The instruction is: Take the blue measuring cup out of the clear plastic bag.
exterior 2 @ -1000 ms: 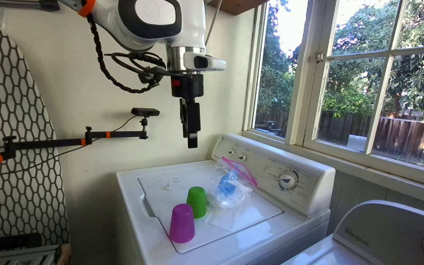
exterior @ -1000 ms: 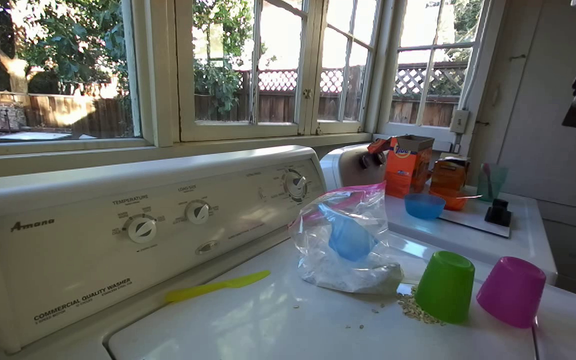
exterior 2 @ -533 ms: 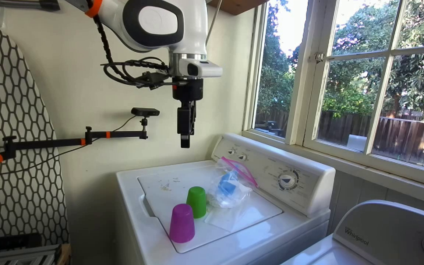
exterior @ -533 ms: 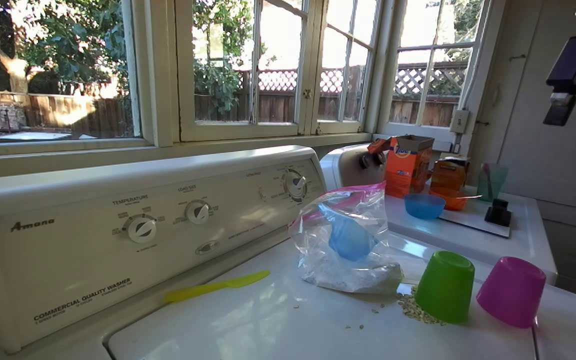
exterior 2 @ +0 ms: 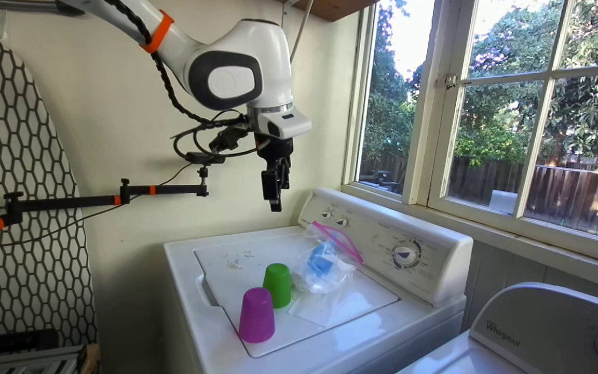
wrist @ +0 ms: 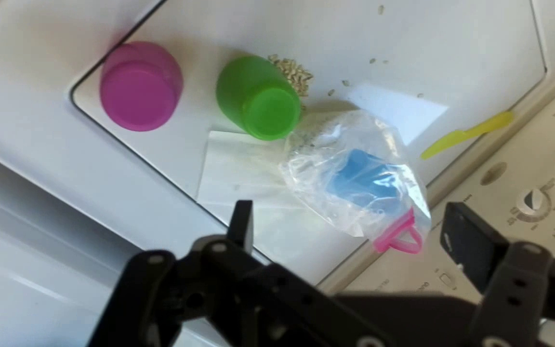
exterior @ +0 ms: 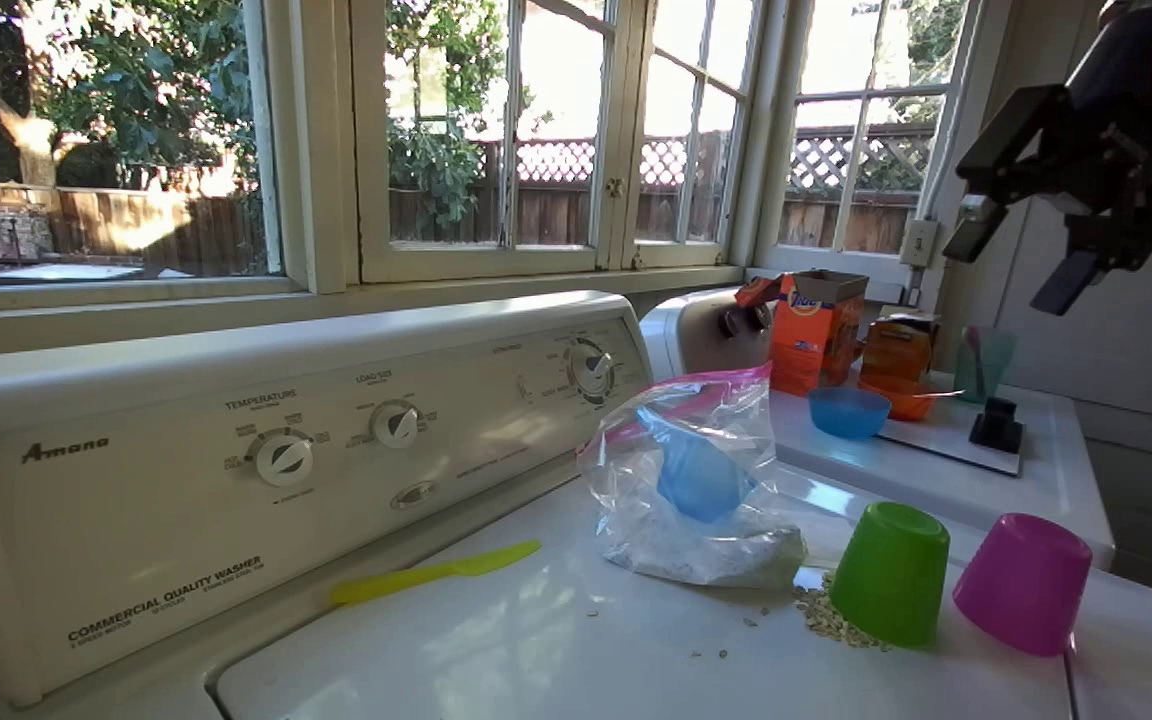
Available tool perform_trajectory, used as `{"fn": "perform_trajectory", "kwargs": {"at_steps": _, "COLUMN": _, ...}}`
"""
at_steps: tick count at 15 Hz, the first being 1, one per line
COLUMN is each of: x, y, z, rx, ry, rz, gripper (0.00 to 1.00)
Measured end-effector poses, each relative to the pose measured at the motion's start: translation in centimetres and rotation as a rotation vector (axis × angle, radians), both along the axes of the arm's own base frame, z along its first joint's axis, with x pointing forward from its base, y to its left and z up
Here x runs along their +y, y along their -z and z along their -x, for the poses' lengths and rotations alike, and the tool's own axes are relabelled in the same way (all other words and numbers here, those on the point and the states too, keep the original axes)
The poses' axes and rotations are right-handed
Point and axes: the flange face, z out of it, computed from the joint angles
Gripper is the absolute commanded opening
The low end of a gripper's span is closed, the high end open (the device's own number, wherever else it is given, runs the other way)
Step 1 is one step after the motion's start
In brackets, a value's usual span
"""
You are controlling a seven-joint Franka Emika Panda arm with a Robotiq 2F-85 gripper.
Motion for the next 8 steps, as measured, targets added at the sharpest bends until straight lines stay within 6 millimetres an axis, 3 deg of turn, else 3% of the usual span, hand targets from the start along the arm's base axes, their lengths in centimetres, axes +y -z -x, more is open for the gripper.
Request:
{"fn": "perform_trajectory", "kwargs": {"at_steps": 4, "x": 2.5, "y": 1.9, "z": -0.9, "rx": -0.059, "ry": -0.033, "rz": -0.035, "gripper": 1.0}}
{"fn": "perform_trajectory", "kwargs": {"at_steps": 8, "x": 3.3, "y": 2.8, "z": -1.1, "rx": -0.066, "ry": -0.048, "rz": -0.027, "gripper": 1.0}}
